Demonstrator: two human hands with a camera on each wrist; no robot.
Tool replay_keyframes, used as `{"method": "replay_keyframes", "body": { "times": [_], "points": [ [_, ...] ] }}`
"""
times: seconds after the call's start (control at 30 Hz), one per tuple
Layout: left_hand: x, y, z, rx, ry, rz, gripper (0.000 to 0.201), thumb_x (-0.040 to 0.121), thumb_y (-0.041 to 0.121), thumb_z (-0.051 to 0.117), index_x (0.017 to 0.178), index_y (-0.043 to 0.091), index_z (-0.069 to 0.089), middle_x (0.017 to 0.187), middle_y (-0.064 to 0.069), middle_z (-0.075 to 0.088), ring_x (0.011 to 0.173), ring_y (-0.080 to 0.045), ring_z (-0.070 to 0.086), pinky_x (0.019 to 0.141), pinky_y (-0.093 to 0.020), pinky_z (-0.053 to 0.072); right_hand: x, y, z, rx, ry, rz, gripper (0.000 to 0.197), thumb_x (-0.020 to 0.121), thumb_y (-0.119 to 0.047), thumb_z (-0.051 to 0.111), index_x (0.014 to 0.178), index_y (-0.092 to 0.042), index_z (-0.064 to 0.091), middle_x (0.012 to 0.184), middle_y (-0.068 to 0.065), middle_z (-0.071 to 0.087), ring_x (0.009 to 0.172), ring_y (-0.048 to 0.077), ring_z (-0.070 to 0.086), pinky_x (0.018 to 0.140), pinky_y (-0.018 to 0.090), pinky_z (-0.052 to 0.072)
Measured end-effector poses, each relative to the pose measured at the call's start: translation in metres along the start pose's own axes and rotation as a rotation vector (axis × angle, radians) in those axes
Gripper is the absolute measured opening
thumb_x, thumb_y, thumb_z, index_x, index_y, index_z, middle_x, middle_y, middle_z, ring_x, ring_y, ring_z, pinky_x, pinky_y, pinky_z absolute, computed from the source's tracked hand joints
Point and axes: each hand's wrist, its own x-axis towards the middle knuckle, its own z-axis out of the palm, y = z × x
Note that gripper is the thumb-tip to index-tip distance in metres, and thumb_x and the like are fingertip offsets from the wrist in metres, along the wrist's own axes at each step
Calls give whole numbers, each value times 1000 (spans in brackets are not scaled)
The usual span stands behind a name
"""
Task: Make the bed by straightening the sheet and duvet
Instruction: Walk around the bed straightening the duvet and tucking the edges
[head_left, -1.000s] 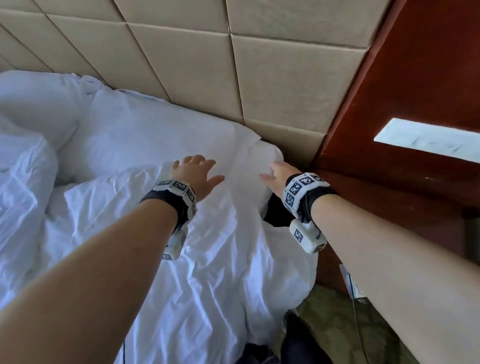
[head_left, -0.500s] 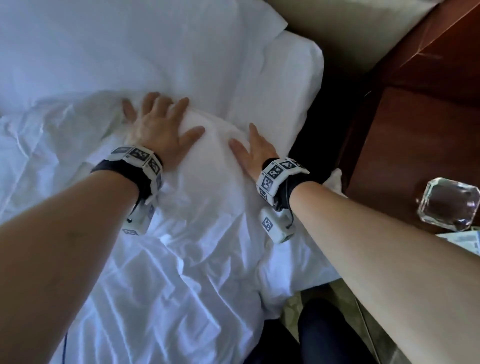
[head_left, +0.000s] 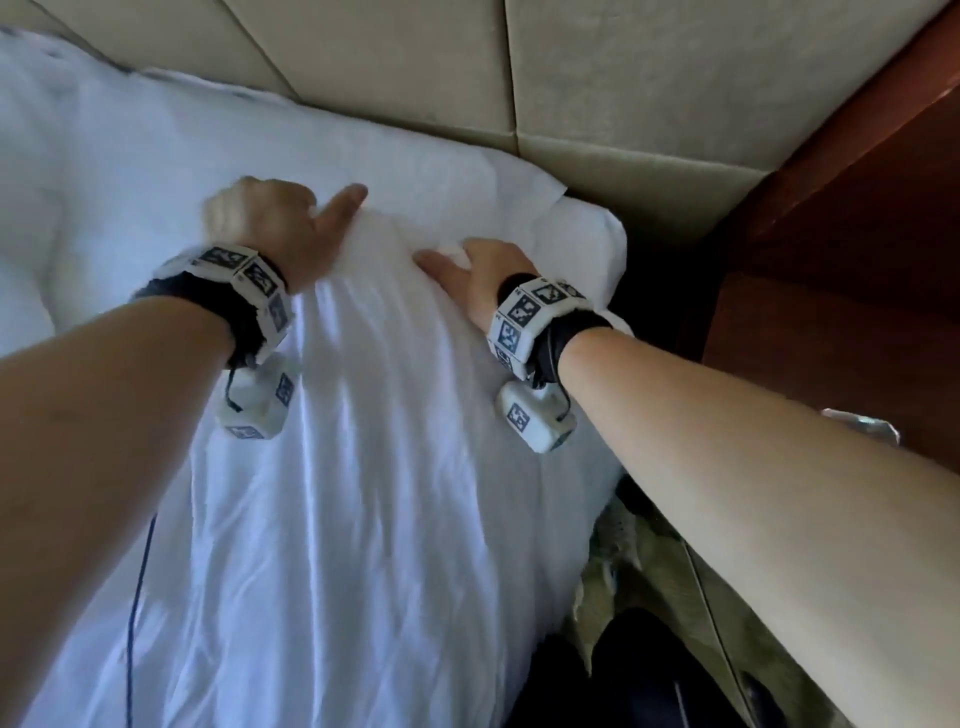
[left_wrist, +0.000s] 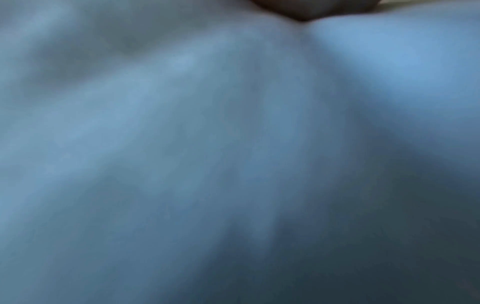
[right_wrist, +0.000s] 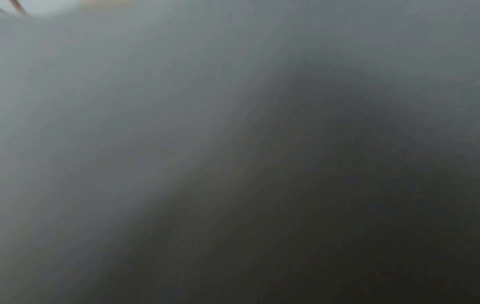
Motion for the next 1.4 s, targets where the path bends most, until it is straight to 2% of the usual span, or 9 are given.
{"method": "replay_keyframes", "body": {
  "times": [0.07,0.2,0.3,0.4,0.57,0.8,1.03,1.27,1.4],
  "points": [
    [5,-6,-17,-20,42,9,74,90,68,21,69,8,59,57,-8,41,68,-31,43,61,-36,31,3,-12,-14,-31,21,0,77,85,-71,39,137,-15,45,140,8,49,126,25,47,101,33,37],
    [-1,13,8,-113,25,42,63,90,67,26,78,13,56,74,-14,55,85,-36,51,72,-38,32,20,25,-28,-79,137,70,62,85,-70,39,115,-18,56,104,5,63,102,26,58,81,32,42],
    [-14,45,55,-225,-61,142,57,92,62,31,112,15,57,112,-15,59,111,-34,48,95,-44,31,27,75,-39,-172,176,200,65,91,-63,36,133,-15,46,131,13,53,118,30,51,98,36,39],
    [-23,61,90,-202,-167,222,63,91,64,30,140,25,38,146,-4,37,137,-27,27,115,-52,9,21,115,-35,-265,105,256,67,93,-59,35,141,-12,38,137,18,47,124,34,46,104,42,37],
    [-23,47,97,-109,-168,202,67,91,63,30,148,29,20,155,-3,20,144,-24,10,116,-55,2,11,123,-12,-254,46,231,68,93,-59,35,145,-16,31,143,16,42,129,34,41,107,42,33],
    [-51,11,77,-102,-146,97,64,94,57,33,149,28,18,156,-5,18,144,-26,12,116,-53,4,-3,62,6,-325,12,63,64,95,-54,38,144,-14,31,142,18,38,129,36,39,104,43,34],
    [-99,-44,-5,-207,-48,-50,53,95,49,39,141,22,37,146,-6,35,133,-29,32,108,-45,28,-30,-46,-17,-458,-14,-119,54,94,-54,40,124,-10,50,129,13,48,115,33,50,95,39,42],
    [-187,-90,-94,-307,84,-289,47,98,46,36,138,23,42,136,-4,48,124,-25,45,97,-42,44,-89,-170,-22,-586,-79,-417,39,95,-46,43,101,-10,55,105,10,61,87,24,51,72,31,38],
    [-264,-111,-128,-319,109,-457,47,98,47,35,137,23,44,133,-5,52,120,-26,49,98,-41,43,-151,-222,-7,-653,-140,-611,38,95,-44,45,96,-8,57,101,11,62,89,27,55,74,33,41]
  ]
}}
